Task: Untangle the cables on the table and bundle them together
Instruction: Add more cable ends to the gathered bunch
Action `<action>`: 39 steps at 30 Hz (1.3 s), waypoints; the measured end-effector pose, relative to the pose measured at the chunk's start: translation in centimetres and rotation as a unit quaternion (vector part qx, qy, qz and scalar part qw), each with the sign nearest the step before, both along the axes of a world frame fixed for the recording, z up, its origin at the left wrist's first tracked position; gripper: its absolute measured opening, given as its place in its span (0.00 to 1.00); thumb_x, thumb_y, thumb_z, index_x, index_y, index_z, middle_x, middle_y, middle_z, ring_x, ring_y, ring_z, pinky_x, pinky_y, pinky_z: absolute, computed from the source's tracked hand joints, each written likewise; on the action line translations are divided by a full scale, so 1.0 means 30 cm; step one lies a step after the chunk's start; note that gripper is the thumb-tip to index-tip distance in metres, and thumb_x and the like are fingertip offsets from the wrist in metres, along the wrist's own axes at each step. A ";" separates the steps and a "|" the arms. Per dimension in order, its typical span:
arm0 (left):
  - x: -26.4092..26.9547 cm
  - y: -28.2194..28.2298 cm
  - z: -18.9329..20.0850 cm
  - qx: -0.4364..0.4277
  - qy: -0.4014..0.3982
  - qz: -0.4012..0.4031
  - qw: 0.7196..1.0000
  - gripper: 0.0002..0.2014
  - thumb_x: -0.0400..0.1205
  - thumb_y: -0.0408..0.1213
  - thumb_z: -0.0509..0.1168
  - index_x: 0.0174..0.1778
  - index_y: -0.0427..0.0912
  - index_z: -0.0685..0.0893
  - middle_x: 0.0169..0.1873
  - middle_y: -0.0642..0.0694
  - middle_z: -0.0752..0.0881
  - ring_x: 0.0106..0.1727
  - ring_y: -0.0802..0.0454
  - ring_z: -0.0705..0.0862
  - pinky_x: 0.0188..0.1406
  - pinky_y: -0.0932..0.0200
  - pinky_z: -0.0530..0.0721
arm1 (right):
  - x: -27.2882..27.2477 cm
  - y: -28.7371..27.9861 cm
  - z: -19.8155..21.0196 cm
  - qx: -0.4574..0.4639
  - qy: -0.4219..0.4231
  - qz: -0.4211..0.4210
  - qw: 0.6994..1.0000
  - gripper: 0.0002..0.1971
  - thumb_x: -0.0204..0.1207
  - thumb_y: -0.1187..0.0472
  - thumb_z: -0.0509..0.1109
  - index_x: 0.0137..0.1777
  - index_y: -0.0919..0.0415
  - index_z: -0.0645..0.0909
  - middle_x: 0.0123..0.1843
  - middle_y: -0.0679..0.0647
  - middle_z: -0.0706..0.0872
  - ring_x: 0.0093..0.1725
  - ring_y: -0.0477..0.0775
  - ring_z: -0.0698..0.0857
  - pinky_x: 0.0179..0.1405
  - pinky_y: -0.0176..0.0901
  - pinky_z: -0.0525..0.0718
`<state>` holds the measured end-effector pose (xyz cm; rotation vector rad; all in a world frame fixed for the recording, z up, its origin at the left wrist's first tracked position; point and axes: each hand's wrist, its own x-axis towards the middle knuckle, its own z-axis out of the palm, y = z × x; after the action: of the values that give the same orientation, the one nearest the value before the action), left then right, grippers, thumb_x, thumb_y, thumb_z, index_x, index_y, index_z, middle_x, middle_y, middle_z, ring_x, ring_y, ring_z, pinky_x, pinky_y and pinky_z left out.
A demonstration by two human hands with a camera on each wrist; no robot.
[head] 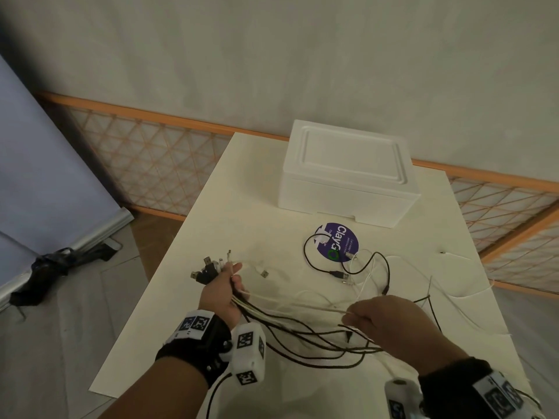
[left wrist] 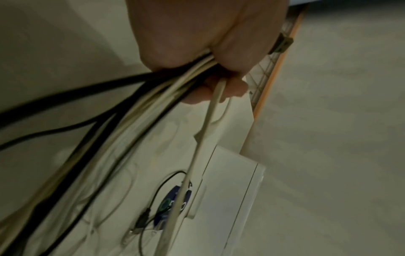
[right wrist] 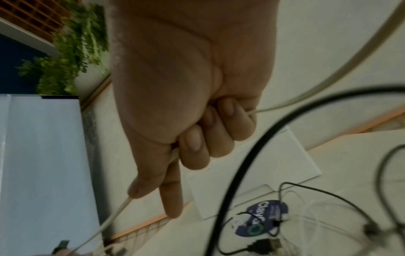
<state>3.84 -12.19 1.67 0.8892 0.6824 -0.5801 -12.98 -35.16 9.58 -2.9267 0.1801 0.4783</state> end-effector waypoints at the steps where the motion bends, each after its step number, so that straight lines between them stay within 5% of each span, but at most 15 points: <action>1: -0.002 -0.002 0.000 0.016 -0.006 -0.006 1.000 0.13 0.87 0.42 0.59 0.47 0.37 0.83 0.15 0.52 0.73 0.13 0.59 0.68 0.15 0.69 0.71 | -0.006 -0.013 -0.012 0.002 0.006 -0.013 1.000 0.20 0.80 0.35 0.54 0.53 0.46 0.81 0.44 0.43 0.86 0.48 0.43 0.83 0.43 0.40 0.75; 5: -0.009 -0.011 0.013 0.015 -0.022 0.002 1.000 0.10 0.87 0.36 0.60 0.45 0.35 0.82 0.27 0.44 0.89 0.25 0.53 0.87 0.24 0.62 0.85 | -0.027 -0.061 -0.063 0.005 0.019 -0.074 0.997 0.18 0.80 0.37 0.56 0.53 0.44 0.82 0.44 0.42 0.87 0.49 0.43 0.84 0.46 0.40 0.78; 9: -0.015 -0.015 0.028 -0.020 -0.031 0.019 0.999 0.09 0.85 0.30 0.60 0.44 0.33 0.84 0.34 0.41 0.91 0.33 0.50 0.91 0.30 0.59 0.89 | -0.039 -0.095 -0.102 -0.005 0.012 -0.088 0.996 0.19 0.81 0.37 0.54 0.53 0.45 0.82 0.44 0.42 0.88 0.47 0.42 0.84 0.46 0.39 0.80; 14: -0.029 -0.038 0.028 0.016 -0.006 0.099 0.995 0.15 0.88 0.40 0.58 0.35 0.40 0.76 0.15 0.49 0.77 0.13 0.55 0.73 0.19 0.63 0.81 | -0.032 -0.074 -0.112 0.014 0.015 -0.064 0.998 0.18 0.81 0.38 0.54 0.52 0.44 0.82 0.41 0.42 0.85 0.45 0.43 0.83 0.46 0.40 0.80; 19: -0.034 -0.034 0.039 -0.013 -0.007 0.103 0.995 0.20 0.81 0.58 0.63 0.33 0.46 0.72 0.14 0.52 0.67 0.13 0.57 0.63 0.17 0.66 0.73 | -0.021 -0.067 -0.100 0.042 0.017 -0.075 0.996 0.18 0.82 0.38 0.55 0.50 0.47 0.83 0.38 0.41 0.81 0.41 0.42 0.79 0.43 0.39 0.77; 21: -0.036 -0.042 0.043 -0.041 -0.041 0.082 0.995 0.17 0.78 0.54 0.67 0.34 0.46 0.75 0.16 0.52 0.68 0.14 0.59 0.64 0.17 0.66 0.73 | -0.006 -0.078 -0.098 0.048 -0.007 -0.099 0.994 0.18 0.81 0.38 0.56 0.50 0.46 0.82 0.41 0.42 0.85 0.45 0.44 0.83 0.45 0.40 0.78; 23: -0.034 -0.044 0.046 -0.037 -0.070 0.050 0.996 0.09 0.78 0.40 0.69 0.36 0.44 0.77 0.17 0.53 0.70 0.15 0.60 0.65 0.16 0.66 0.73 | 0.011 -0.095 -0.101 0.044 -0.035 -0.120 0.991 0.15 0.80 0.38 0.59 0.55 0.43 0.82 0.48 0.42 0.87 0.50 0.45 0.84 0.48 0.39 0.79; 26: -0.021 -0.033 0.041 -0.033 -0.064 0.050 0.996 0.11 0.84 0.32 0.63 0.35 0.44 0.75 0.15 0.53 0.66 0.14 0.59 0.63 0.15 0.67 0.70 | 0.003 -0.161 -0.114 0.024 -0.030 -0.164 0.986 0.12 0.77 0.41 0.65 0.57 0.40 0.79 0.54 0.42 0.87 0.54 0.46 0.84 0.50 0.40 0.78; 28: -0.018 -0.016 0.044 -0.021 -0.044 0.066 0.997 0.15 0.85 0.36 0.62 0.32 0.45 0.72 0.14 0.53 0.64 0.13 0.59 0.61 0.15 0.68 0.68 | -0.024 -0.208 -0.107 0.026 0.011 -0.189 0.981 0.19 0.70 0.35 0.68 0.59 0.38 0.77 0.56 0.41 0.86 0.55 0.46 0.83 0.50 0.40 0.77; 30: -0.028 -0.002 0.047 -0.005 -0.035 0.073 0.997 0.15 0.85 0.38 0.63 0.32 0.45 0.73 0.14 0.53 0.62 0.13 0.58 0.60 0.15 0.68 0.67 | -0.039 -0.224 -0.085 0.000 0.044 -0.161 0.986 0.42 0.57 0.20 0.64 0.70 0.37 0.70 0.63 0.42 0.82 0.62 0.46 0.80 0.60 0.44 0.76; 32: -0.044 -0.008 0.052 0.003 -0.040 0.053 0.998 0.14 0.85 0.40 0.64 0.32 0.46 0.74 0.14 0.53 0.62 0.13 0.58 0.60 0.17 0.67 0.68 | -0.026 -0.193 -0.060 -0.027 0.021 -0.117 0.993 0.65 0.42 0.10 0.53 0.81 0.44 0.57 0.74 0.47 0.71 0.74 0.51 0.68 0.76 0.52 0.64; 33: -0.055 -0.020 0.057 0.002 -0.047 0.032 0.998 0.14 0.84 0.41 0.64 0.33 0.46 0.74 0.15 0.53 0.63 0.14 0.58 0.61 0.18 0.65 0.69 | -0.006 -0.147 -0.040 -0.024 -0.002 -0.098 0.995 0.69 0.41 0.10 0.53 0.83 0.47 0.53 0.78 0.50 0.65 0.78 0.53 0.61 0.80 0.55 0.55; 36: -0.097 -0.086 0.099 -0.034 -0.082 -0.029 0.996 0.12 0.84 0.44 0.64 0.36 0.45 0.76 0.18 0.51 0.67 0.17 0.56 0.66 0.25 0.60 0.72 | 0.099 0.084 0.015 0.052 -0.025 -0.005 0.998 0.64 0.54 0.22 0.70 0.84 0.54 0.45 0.82 0.52 0.56 0.80 0.55 0.52 0.81 0.51 0.47; 39: -0.129 -0.138 0.153 -0.048 -0.118 -0.103 0.987 0.22 0.85 0.48 0.60 0.26 0.41 0.74 0.17 0.47 0.69 0.18 0.52 0.71 0.23 0.60 0.75 | 0.186 0.280 -0.022 0.138 0.006 0.032 0.990 0.50 0.68 0.44 0.75 0.82 0.58 0.48 0.68 0.60 0.78 0.67 0.62 0.78 0.65 0.48 0.74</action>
<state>-0.04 -16.32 6.27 0.9264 0.3487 -0.6733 -7.39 -26.78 8.92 -2.6658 0.0190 0.4874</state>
